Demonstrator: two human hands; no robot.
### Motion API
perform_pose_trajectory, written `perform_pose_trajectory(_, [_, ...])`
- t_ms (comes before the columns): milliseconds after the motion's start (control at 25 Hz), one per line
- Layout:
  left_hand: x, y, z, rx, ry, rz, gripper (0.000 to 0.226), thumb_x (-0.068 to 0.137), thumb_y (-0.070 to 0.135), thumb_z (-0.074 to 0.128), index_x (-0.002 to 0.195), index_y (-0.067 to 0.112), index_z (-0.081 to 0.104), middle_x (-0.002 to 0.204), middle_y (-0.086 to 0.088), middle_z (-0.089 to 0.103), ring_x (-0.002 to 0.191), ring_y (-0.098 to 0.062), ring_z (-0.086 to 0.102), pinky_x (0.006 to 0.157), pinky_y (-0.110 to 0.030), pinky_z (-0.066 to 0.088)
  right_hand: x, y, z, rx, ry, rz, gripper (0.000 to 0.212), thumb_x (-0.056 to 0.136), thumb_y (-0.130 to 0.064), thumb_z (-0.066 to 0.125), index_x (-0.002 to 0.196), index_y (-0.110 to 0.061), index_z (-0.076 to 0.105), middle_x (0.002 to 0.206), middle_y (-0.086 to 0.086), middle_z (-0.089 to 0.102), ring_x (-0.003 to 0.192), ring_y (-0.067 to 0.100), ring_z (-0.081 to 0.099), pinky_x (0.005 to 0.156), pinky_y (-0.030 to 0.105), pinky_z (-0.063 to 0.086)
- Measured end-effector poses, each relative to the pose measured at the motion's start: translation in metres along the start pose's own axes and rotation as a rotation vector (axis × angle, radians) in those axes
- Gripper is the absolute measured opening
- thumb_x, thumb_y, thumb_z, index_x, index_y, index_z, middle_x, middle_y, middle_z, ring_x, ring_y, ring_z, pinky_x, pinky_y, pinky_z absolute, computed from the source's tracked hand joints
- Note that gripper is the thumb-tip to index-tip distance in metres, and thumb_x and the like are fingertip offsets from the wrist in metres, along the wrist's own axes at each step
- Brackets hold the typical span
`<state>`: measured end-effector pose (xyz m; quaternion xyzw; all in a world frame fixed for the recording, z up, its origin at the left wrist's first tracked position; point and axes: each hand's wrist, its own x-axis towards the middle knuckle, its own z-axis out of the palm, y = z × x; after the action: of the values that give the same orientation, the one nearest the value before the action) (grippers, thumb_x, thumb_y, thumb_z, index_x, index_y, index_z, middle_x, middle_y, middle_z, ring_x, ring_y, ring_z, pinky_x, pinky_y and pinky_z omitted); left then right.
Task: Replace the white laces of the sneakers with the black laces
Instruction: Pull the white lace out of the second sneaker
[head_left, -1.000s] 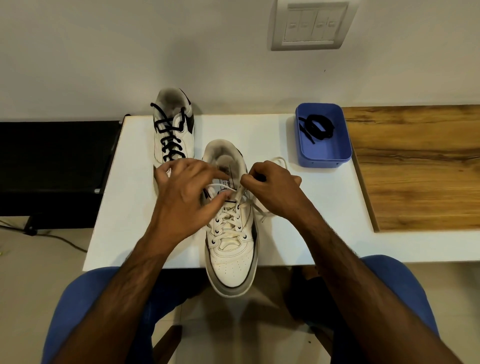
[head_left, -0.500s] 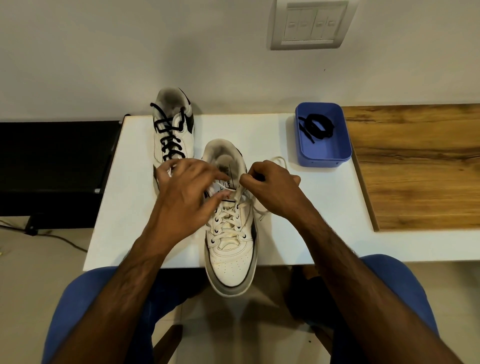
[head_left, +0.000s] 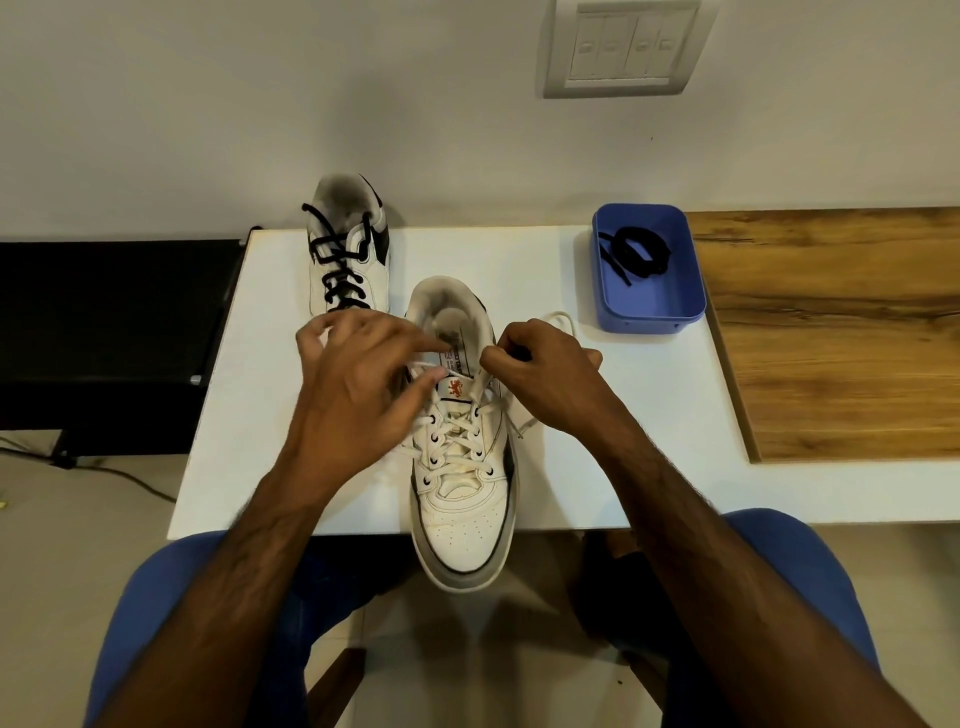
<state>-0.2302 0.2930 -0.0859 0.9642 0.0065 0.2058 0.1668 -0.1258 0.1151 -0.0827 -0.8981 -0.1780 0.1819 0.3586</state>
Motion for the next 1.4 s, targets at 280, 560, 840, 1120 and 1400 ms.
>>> perform_pose_trajectory(280, [0.002, 0.001, 0.003, 0.039, 0.04, 0.043, 0.009, 0.095, 0.029, 0.063, 0.092, 0.025, 0.071, 0.093, 0.013, 0.069, 0.104, -0.019, 0.06, 0.1, -0.046, 0.028, 0.001, 0.0, 0.002, -0.002, -0.007, -0.007, 0.03, 0.091, -0.037, 0.054, 0.07, -0.016, 0.055, 0.064, -0.005, 0.052, 0.068, 0.01, 0.051, 0.081, 0.039, 0.025])
perform_pose_trajectory(560, [0.002, 0.009, 0.012, 0.117, -0.089, 0.093, 0.018, 0.093, 0.037, 0.06, 0.101, 0.025, 0.071, 0.102, 0.011, 0.069, 0.109, -0.02, 0.059, 0.104, -0.051, 0.029, 0.001, 0.002, 0.002, -0.007, 0.013, -0.007, 0.03, 0.091, -0.036, 0.054, 0.07, -0.015, 0.056, 0.064, -0.005, 0.051, 0.067, 0.009, 0.05, 0.08, 0.039, 0.025])
perform_pose_trajectory(840, [0.001, 0.002, 0.002, -0.032, 0.08, -0.026, 0.01, 0.09, 0.029, 0.068, 0.085, 0.021, 0.07, 0.088, 0.012, 0.068, 0.098, -0.019, 0.06, 0.097, -0.044, 0.03, 0.002, 0.001, 0.001, 0.001, -0.018, -0.002, 0.03, 0.092, -0.038, 0.054, 0.074, -0.015, 0.059, 0.066, -0.005, 0.054, 0.07, 0.01, 0.052, 0.082, 0.039, 0.025])
perform_pose_trajectory(1120, [0.003, -0.003, -0.01, -0.024, 0.139, -0.141, 0.012, 0.09, 0.026, 0.059, 0.086, 0.016, 0.064, 0.089, 0.006, 0.066, 0.095, -0.021, 0.057, 0.087, -0.036, 0.027, 0.002, 0.001, 0.001, 0.009, -0.029, 0.006, 0.031, 0.093, -0.04, 0.053, 0.073, -0.017, 0.058, 0.066, -0.006, 0.055, 0.07, 0.009, 0.053, 0.084, 0.039, 0.024])
perform_pose_trajectory(1400, [-0.003, -0.022, -0.014, 0.109, -0.33, -0.367, 0.03, 0.075, 0.046, 0.04, 0.059, 0.022, 0.045, 0.071, 0.006, 0.05, 0.074, -0.02, 0.049, 0.076, -0.038, 0.025, 0.001, 0.003, 0.002, -0.03, -0.003, -0.007, 0.036, 0.095, -0.049, 0.054, 0.08, -0.02, 0.065, 0.076, -0.007, 0.064, 0.077, 0.006, 0.056, 0.085, 0.038, 0.022])
